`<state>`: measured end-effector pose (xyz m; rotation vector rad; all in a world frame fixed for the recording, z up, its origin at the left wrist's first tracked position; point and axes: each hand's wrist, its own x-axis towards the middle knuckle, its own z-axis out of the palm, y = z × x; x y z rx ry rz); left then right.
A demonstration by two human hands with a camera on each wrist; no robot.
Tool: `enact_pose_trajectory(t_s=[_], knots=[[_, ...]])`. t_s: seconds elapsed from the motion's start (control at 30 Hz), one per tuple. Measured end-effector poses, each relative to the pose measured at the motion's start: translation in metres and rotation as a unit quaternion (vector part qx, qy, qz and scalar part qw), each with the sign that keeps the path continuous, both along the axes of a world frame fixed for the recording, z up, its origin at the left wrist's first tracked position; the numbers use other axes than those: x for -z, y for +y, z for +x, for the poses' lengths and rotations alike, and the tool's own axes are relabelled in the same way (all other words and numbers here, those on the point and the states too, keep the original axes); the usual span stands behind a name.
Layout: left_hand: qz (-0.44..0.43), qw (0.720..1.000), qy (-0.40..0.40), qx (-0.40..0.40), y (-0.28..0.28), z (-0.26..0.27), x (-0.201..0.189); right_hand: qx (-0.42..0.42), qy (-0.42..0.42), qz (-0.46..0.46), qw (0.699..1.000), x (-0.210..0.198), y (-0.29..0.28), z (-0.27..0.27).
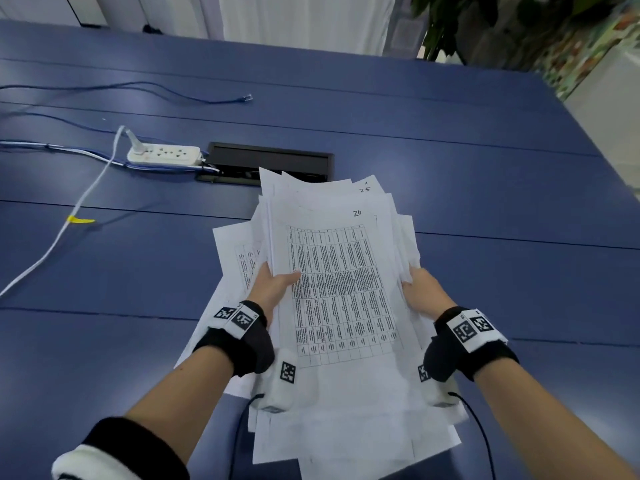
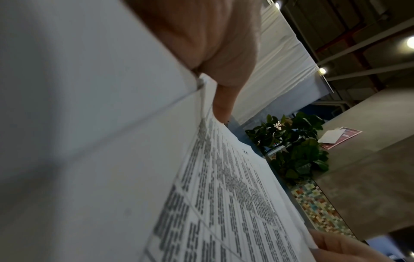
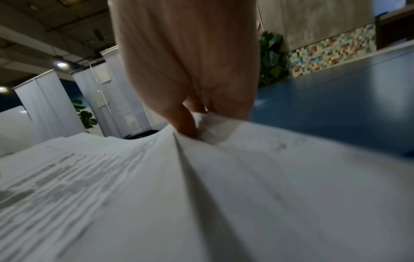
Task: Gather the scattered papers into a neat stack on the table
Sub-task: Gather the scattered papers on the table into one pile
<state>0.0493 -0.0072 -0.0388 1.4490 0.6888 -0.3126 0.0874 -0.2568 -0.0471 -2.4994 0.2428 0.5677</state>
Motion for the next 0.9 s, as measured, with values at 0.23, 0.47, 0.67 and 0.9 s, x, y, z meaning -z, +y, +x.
enact_pose_trajectory(t_s=[0.23, 0.47, 0.67, 0.9], knots=[[0.055, 0.998, -0.022, 0.032, 0.012, -0.003, -0.006, 0.080, -0.035, 0.107, 0.990, -0.003, -0.024, 0.013], [0.206, 0.975, -0.045, 0.064, 0.042, 0.002, -0.004, 0.087, -0.025, 0.073, 0.993, 0.009, -0.003, 0.021], [0.185, 0.979, -0.035, 0.073, 0.046, 0.000, -0.002, 0.059, -0.026, 0.084, 0.994, 0.009, 0.013, 0.017], [0.039, 0.998, -0.051, 0.000, 0.044, -0.005, 0.004, 0.112, 0.014, 0.139, 0.984, 0.011, 0.009, 0.009]])
